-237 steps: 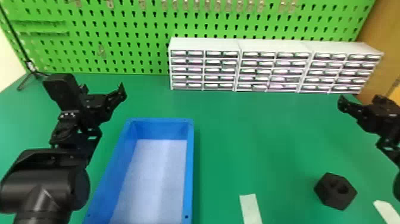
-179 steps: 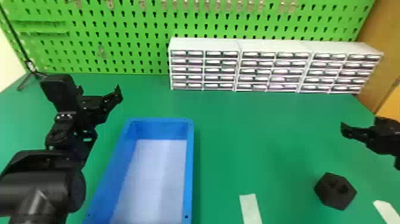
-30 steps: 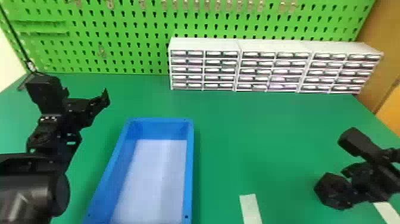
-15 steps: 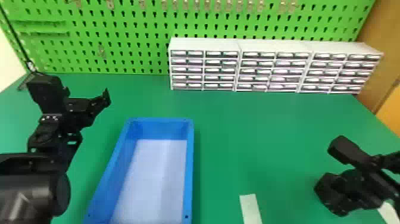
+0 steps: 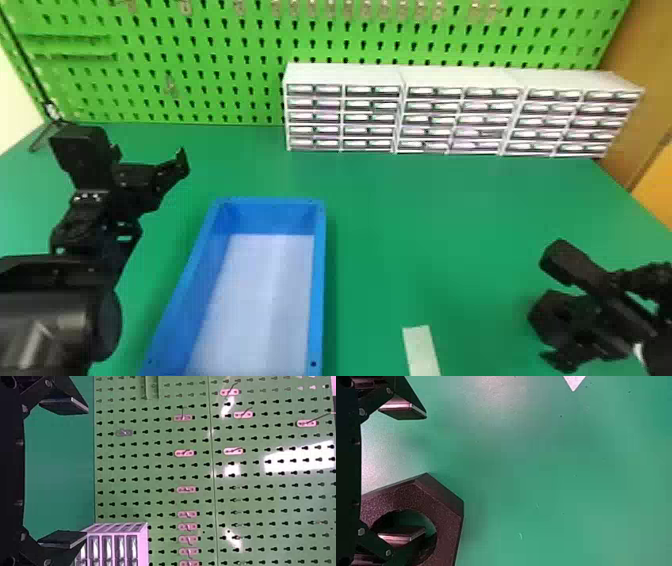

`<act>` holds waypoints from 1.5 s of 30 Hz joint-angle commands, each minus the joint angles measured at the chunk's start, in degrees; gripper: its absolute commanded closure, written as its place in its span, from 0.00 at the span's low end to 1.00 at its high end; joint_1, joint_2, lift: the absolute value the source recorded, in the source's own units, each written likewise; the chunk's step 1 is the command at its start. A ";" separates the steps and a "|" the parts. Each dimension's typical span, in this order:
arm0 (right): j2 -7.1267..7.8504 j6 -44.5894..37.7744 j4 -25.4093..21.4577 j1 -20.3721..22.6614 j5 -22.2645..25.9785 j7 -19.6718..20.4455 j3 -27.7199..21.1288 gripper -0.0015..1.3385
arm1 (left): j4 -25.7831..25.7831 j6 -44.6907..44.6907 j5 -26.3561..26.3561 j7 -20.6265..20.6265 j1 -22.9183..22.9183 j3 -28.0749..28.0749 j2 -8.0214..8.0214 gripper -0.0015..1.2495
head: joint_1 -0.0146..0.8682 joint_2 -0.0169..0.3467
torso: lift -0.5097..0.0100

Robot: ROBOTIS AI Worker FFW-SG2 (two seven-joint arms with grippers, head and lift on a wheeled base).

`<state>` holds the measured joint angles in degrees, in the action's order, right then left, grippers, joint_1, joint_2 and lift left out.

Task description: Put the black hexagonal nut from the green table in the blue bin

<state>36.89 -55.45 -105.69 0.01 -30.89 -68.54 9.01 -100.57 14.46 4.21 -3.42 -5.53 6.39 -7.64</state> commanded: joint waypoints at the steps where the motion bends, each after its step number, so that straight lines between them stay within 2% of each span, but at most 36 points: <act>1: -0.33 0.17 0.22 -0.01 -1.01 -0.11 0.04 0.21 | -0.07 -0.04 0.01 -0.01 0.00 0.02 0.00 0.14 | 0.79 0.12 | 0.80; 4: -0.33 0.08 0.31 -0.09 -1.45 -0.20 0.04 0.25 | -0.07 0.04 0.01 -0.01 0.00 -0.07 0.00 0.14 | 0.79 0.12 | 0.80; 9: -0.24 -0.10 0.40 -0.45 -2.33 -0.20 0.39 0.47 | 0.02 -0.04 0.01 0.08 0.00 -0.07 0.09 0.14 | 0.79 0.12 | 0.80; 11: -0.24 -0.18 0.40 -0.62 -2.42 -0.20 0.57 0.49 | 0.02 -0.04 0.01 0.08 0.00 -0.07 0.09 0.14 | 0.79 0.12 | 0.80; 15: -0.16 -0.71 0.40 -0.97 -3.12 -0.11 1.00 0.64 | 0.02 -0.04 0.01 0.08 0.00 -0.07 0.00 0.14 | 0.79 0.12 | 0.80; 20: 0.02 -1.77 0.40 -1.24 -3.74 -0.20 1.53 0.76 | 0.02 -0.04 0.01 0.17 -0.09 -0.15 0.09 0.14 | 0.79 0.12 | 0.80; 26: 0.11 -2.21 0.31 -1.50 -4.18 -0.20 1.97 0.79 | 0.02 -0.04 0.01 0.17 -0.18 -0.07 0.09 0.14 | 0.79 0.12 | 0.80; 29: 0.37 -2.29 0.31 -1.76 -4.27 -0.20 2.32 0.82 | 0.02 0.04 0.01 0.17 -0.27 -0.07 0.09 0.14 | 0.79 0.12 | 0.80; 34: 0.99 -2.29 0.05 -2.56 -3.92 -0.20 2.32 0.82 | 0.02 -0.04 0.09 0.17 -0.18 0.11 0.00 0.14 | 0.79 0.12 | 0.80; 45: 2.57 -2.82 -0.83 -6.07 1.36 -0.11 0.83 0.82 | 0.02 -0.04 0.09 0.17 -0.09 0.02 0.00 0.14 | 0.79 0.12 | 0.80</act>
<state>39.11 -58.06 -106.39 -4.88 -31.52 -68.65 10.46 -100.55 14.43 4.30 -3.25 -5.67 6.49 -7.64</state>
